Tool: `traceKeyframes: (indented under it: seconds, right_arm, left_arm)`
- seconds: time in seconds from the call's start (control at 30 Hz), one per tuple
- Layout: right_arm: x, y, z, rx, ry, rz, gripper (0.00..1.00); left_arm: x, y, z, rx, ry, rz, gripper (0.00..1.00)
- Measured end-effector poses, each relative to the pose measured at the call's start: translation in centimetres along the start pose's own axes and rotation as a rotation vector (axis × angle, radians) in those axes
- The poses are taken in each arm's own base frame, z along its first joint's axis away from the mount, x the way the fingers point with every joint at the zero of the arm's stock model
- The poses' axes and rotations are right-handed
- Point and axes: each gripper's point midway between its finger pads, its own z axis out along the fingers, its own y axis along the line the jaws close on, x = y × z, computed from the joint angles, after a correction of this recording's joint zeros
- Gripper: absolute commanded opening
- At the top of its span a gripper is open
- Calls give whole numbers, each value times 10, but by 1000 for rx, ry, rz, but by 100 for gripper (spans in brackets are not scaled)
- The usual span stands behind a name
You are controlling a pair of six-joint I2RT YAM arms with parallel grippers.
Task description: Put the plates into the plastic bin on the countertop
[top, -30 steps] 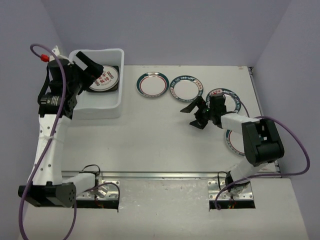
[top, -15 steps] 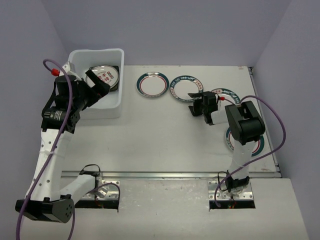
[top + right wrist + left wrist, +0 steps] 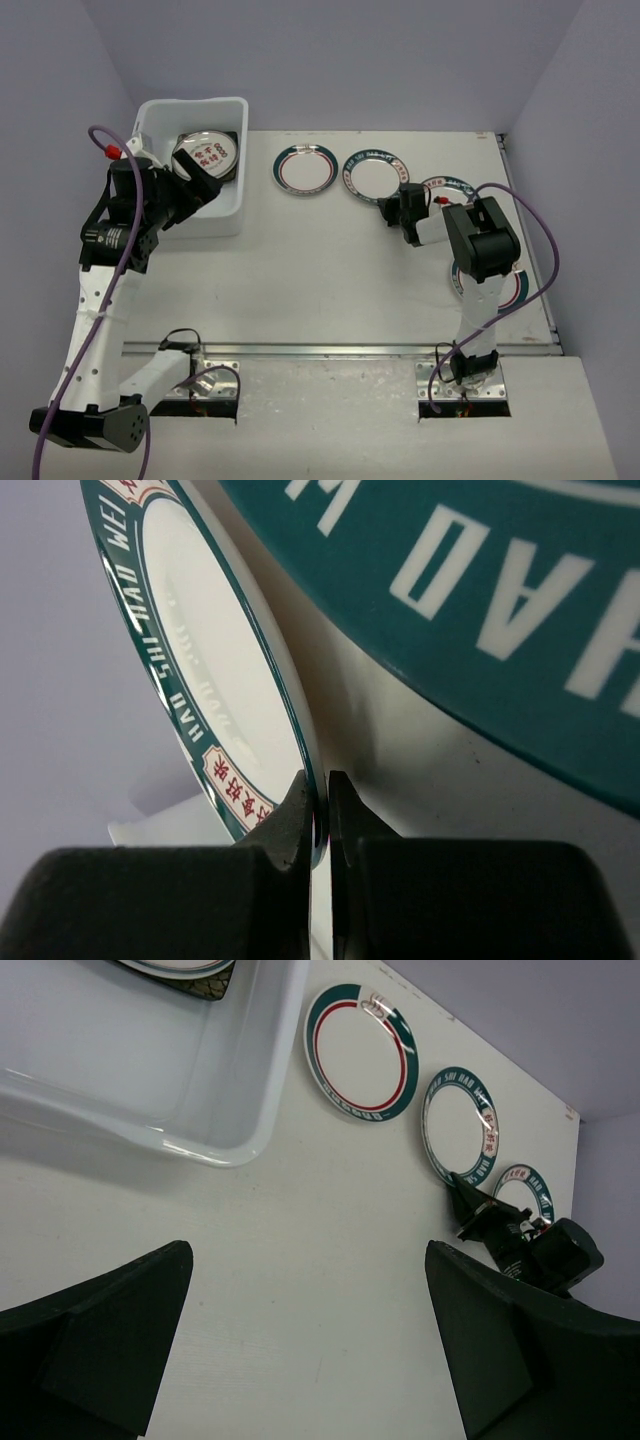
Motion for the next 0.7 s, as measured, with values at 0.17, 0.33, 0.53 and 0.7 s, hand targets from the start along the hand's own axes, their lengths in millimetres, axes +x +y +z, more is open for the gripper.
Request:
traceKeyframes:
  seconds: [0.17, 0.33, 0.53, 0.7]
  right_arm:
    - [-1, 5, -10, 12, -3, -27, 0]
    - [5, 34, -36, -23, 39, -159, 0]
    - [34, 117, -83, -214, 196, -431, 0]
    - [70, 155, -146, -402, 418, -714, 0]
  left_arm:
    - [2, -2, 3, 9, 15, 4, 100]
    - [6, -10, 12, 52, 53, 6, 100]
    - [19, -43, 46, 225, 177, 2, 100]
    - [32, -78, 77, 444, 287, -1, 100]
